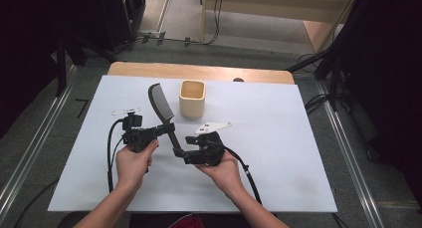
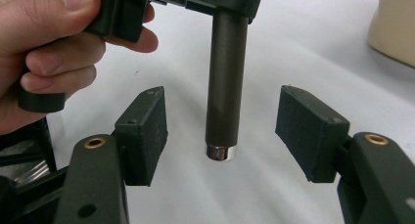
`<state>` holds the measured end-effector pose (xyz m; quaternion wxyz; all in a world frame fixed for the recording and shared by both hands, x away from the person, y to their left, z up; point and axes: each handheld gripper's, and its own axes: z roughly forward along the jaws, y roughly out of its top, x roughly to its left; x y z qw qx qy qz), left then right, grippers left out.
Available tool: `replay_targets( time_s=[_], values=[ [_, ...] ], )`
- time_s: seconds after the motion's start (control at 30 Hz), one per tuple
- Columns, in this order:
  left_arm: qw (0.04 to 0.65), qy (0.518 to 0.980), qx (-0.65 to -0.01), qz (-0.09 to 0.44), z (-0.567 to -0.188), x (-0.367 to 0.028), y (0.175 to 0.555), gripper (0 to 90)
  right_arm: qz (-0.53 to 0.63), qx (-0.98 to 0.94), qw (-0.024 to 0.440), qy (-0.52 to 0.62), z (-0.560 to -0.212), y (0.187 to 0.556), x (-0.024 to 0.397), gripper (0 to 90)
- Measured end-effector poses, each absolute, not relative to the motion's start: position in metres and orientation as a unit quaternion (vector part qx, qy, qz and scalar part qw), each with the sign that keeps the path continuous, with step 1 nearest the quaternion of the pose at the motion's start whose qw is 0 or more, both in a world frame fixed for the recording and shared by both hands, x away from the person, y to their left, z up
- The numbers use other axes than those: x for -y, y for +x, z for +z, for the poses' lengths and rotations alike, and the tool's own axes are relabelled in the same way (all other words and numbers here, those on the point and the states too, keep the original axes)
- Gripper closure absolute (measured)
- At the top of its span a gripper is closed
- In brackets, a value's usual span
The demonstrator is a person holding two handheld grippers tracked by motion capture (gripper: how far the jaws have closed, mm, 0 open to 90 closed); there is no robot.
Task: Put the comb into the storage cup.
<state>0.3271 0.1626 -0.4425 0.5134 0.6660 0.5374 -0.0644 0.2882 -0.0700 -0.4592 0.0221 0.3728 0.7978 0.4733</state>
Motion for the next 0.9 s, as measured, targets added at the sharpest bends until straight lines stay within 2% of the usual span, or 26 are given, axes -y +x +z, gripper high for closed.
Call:
replay_targets(
  time_s=[0.7, 0.9],
  values=[
    [0.492, 0.72, -0.488, -0.04, -0.438, -0.151, 0.324, 73.8, 0.453, -0.831, -0.032, 0.321, -0.461, 0.292, 0.093, 30.1],
    [0.489, 0.728, -0.48, -0.041, -0.437, -0.149, 0.325, 73.7, 0.449, -0.835, -0.032, 0.317, -0.459, 0.293, 0.104, 30.2]
  ],
)
